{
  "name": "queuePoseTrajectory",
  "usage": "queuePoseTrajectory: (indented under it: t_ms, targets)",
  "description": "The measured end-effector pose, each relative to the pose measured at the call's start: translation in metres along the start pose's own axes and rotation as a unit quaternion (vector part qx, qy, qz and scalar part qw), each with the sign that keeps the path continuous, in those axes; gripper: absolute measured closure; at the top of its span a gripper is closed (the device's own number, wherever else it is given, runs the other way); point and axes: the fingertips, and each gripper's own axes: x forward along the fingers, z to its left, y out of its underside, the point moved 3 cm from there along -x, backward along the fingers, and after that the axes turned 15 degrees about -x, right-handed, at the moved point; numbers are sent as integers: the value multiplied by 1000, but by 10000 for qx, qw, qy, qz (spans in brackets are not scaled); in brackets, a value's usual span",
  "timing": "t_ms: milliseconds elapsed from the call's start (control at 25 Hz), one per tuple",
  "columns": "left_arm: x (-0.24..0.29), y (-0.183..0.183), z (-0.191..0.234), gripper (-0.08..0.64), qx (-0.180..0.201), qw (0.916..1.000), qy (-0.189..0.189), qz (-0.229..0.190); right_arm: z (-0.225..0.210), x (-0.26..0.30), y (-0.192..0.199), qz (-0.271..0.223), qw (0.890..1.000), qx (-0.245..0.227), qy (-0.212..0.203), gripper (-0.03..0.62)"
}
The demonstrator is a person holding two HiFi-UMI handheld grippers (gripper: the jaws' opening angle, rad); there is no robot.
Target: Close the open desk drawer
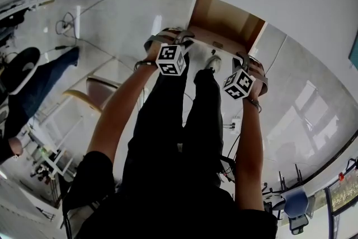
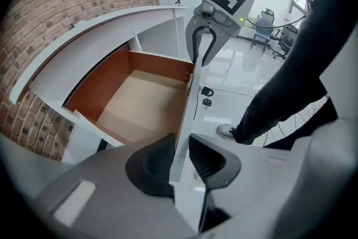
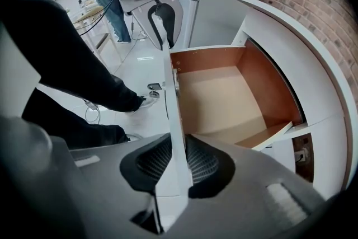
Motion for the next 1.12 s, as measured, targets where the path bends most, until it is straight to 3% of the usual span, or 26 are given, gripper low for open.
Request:
queuePoseTrajectory:
  t_ms: [280, 560, 1120]
  targets:
    - [-18, -9, 13, 457, -211, 9997, -112, -70, -14, -15, -5, -142, 9998, -111, 111, 518]
    - [-28, -17, 17, 459, -98, 9999, -84, -15, -23, -25, -6, -170, 9998, -92, 100, 516]
    - [-38, -30, 18, 462, -128, 9999, -29, 29, -32, -39, -4, -151, 9996, -118, -214, 518]
